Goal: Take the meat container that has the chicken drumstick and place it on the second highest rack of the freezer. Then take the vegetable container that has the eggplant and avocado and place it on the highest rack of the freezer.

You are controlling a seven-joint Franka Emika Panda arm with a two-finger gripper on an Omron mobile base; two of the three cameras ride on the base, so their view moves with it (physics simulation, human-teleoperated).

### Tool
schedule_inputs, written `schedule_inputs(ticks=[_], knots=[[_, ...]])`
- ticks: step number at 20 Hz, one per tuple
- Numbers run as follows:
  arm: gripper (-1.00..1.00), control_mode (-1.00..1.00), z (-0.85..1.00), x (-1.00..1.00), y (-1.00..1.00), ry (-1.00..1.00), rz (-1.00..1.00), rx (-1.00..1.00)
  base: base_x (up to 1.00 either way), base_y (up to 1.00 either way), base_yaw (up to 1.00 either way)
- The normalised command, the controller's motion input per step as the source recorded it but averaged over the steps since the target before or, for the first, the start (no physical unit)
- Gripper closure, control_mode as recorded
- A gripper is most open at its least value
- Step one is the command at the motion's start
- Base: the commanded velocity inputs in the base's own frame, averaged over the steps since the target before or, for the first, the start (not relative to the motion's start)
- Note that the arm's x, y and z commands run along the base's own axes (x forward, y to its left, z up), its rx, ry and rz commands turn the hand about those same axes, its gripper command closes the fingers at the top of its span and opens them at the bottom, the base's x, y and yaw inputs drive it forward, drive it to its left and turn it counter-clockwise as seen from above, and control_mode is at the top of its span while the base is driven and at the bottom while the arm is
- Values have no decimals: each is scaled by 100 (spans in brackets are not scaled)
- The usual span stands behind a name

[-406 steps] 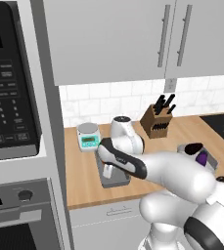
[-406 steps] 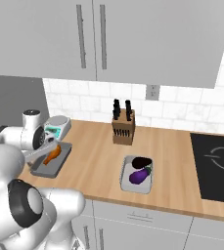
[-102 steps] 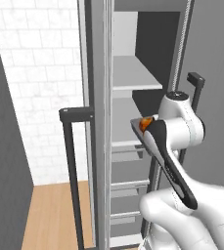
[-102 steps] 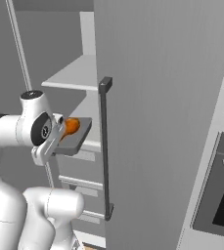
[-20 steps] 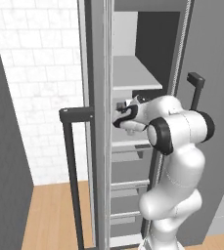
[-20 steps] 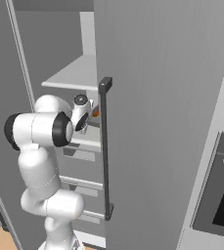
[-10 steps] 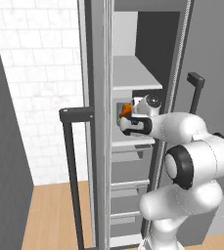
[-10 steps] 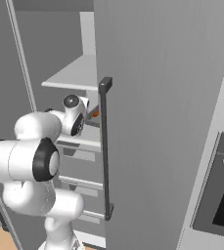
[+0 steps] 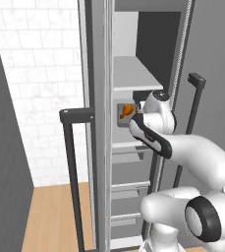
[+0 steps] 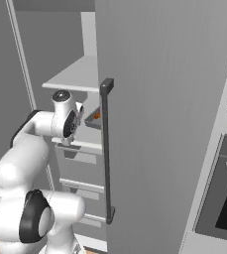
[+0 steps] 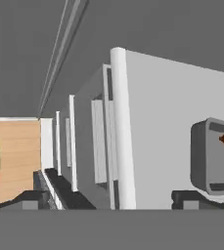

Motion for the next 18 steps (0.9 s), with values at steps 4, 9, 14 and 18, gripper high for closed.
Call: schedule_inputs(ticks=[4, 9, 14, 18], knots=[[-100, -100, 80, -69, 2, 33, -3, 0, 0, 0, 0], [-100, -100, 41, -71, -3, 16, -2, 0, 0, 0, 0], [-100, -100, 11, -80, -23, 2, 2, -5, 0, 0, 0], [-100, -100, 7, -77, -10, 2, 2, -6, 0, 0, 0]])
